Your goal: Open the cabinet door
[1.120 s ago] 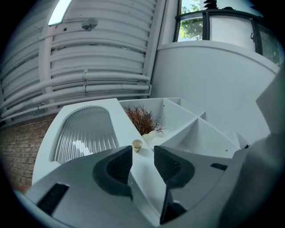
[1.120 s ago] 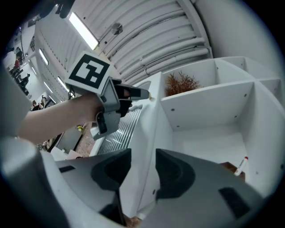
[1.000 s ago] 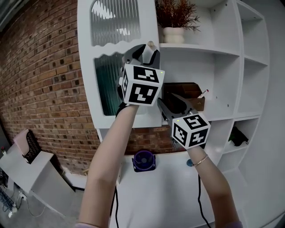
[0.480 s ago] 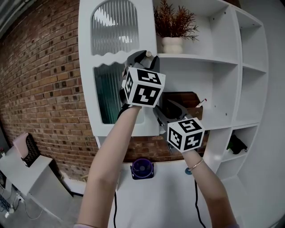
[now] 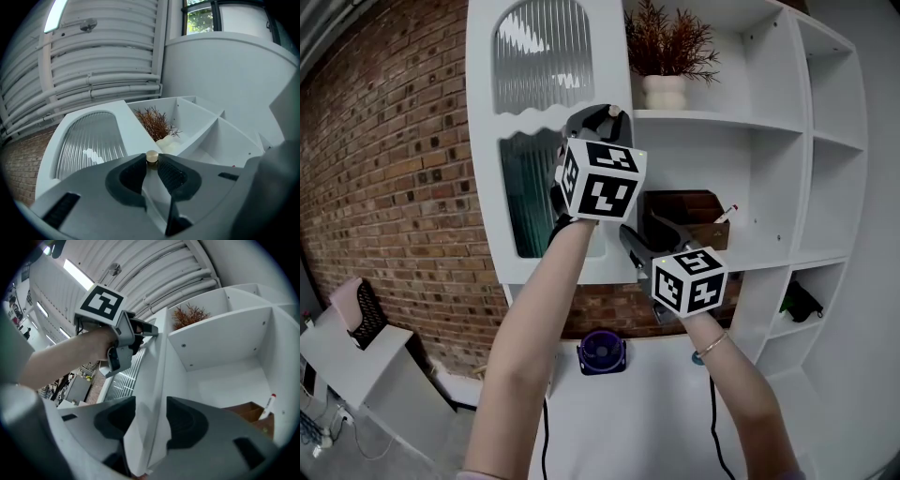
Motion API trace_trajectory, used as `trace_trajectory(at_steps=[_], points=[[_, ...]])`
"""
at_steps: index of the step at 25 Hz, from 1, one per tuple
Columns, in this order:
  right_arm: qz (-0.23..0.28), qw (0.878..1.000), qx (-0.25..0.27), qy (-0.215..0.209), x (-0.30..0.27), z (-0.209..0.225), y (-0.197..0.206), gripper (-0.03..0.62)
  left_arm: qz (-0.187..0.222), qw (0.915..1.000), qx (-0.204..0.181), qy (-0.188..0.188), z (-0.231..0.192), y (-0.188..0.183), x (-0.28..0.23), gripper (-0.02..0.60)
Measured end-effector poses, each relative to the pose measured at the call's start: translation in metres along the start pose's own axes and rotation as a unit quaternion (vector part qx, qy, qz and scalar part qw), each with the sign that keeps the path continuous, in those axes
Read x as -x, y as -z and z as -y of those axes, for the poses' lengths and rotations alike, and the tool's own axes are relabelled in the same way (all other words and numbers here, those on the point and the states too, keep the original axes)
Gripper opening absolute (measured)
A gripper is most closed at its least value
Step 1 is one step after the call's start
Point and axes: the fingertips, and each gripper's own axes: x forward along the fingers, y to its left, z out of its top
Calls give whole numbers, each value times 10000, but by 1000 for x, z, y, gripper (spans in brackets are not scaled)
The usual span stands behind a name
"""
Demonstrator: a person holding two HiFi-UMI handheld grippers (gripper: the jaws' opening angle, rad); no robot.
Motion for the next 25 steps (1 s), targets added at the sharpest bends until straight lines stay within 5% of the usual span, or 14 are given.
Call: trace_trajectory(at_steps=[15,25], points=[[-31,9984,-299,-481,5,-21,6,152,35,10000,80,30,-2,-12,17,74],[4,9989,-198,-429,30,-45,-8,127,214,9993,285,61,-9,-32,45,74]])
